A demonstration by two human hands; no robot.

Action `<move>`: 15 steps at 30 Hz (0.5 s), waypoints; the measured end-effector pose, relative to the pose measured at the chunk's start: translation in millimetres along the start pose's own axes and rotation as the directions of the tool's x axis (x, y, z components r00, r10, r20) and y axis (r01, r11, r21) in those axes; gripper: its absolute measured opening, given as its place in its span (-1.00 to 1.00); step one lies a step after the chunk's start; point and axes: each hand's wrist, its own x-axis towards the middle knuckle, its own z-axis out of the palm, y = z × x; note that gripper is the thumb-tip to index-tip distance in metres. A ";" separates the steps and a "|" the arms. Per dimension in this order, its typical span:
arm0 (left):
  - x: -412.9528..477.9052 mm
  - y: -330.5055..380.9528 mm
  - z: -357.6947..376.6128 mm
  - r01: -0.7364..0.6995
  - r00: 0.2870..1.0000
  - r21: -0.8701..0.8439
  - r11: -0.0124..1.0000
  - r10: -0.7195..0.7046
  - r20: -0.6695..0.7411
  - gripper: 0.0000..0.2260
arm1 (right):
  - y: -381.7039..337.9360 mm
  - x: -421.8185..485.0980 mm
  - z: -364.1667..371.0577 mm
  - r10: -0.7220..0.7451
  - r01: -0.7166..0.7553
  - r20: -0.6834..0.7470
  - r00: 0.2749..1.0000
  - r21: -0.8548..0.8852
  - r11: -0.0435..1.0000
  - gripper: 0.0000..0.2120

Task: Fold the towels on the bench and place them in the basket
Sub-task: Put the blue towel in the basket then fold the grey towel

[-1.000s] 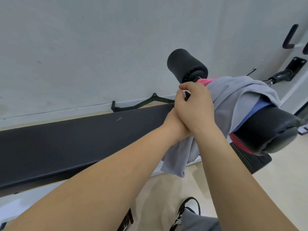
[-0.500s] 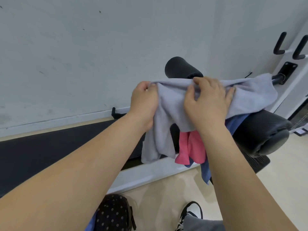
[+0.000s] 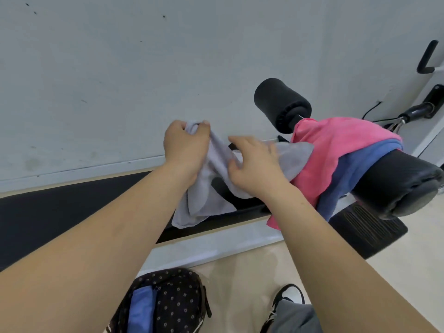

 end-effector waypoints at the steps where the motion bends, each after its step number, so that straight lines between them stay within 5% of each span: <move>1: 1.4 -1.5 -10.1 -0.031 0.999 0.035 0.999 0.031 0.015 -0.75 | -4.7 2.2 9.2 -0.002 -0.006 0.140 0.990 0.062 0.998 -0.50; 4: 8.7 -7.3 -52.7 -0.172 0.983 0.263 0.949 0.147 0.113 -0.74 | -20.8 1.8 30.9 0.071 -0.103 0.402 0.913 0.059 0.993 -0.51; 9: -3.7 -57.6 -129.1 -0.394 0.900 0.573 0.718 0.174 0.400 -0.84 | -43.3 0.8 55.5 0.284 -0.189 0.540 0.792 -0.226 0.956 -0.72; 15: -21.6 -157.0 -177.3 -0.448 0.813 0.729 0.518 -0.103 0.573 -0.73 | -60.6 8.3 102.7 0.005 0.071 0.586 0.810 -0.106 0.992 -0.54</move>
